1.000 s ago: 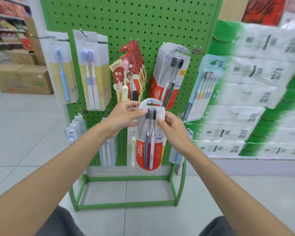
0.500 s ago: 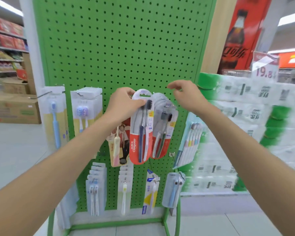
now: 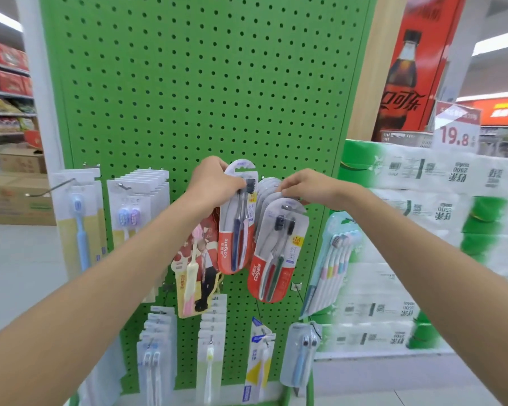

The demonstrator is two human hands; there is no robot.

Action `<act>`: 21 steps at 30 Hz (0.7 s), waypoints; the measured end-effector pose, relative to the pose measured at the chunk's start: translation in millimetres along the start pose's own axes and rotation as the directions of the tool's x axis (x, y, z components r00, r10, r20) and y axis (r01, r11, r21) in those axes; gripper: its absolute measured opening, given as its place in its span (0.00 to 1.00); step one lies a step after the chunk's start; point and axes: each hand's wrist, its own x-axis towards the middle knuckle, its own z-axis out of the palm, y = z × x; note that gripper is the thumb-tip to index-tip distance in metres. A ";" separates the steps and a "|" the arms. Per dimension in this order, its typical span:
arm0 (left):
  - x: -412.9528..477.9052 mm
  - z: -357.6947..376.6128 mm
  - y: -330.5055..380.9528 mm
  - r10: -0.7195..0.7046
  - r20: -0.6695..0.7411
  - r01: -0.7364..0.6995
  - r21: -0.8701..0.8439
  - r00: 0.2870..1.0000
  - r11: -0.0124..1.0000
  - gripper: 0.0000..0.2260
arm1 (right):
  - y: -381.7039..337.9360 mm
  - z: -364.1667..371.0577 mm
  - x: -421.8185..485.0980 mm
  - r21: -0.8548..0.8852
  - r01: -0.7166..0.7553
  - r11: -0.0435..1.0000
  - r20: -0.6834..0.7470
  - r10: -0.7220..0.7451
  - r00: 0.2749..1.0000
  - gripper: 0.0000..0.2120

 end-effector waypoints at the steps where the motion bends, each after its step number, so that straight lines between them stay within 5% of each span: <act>1: 0.5 -0.8 0.4 -0.001 0.006 0.001 -0.001 1.000 1.000 0.12 | 0.8 0.2 0.4 0.010 0.004 1.000 0.001 -0.004 1.000 0.09; 21: 8.8 14.8 -20.4 -0.039 0.298 0.077 -0.116 0.954 0.990 0.11 | 9.8 2.1 3.9 0.068 0.054 0.996 -0.006 -0.054 0.999 0.07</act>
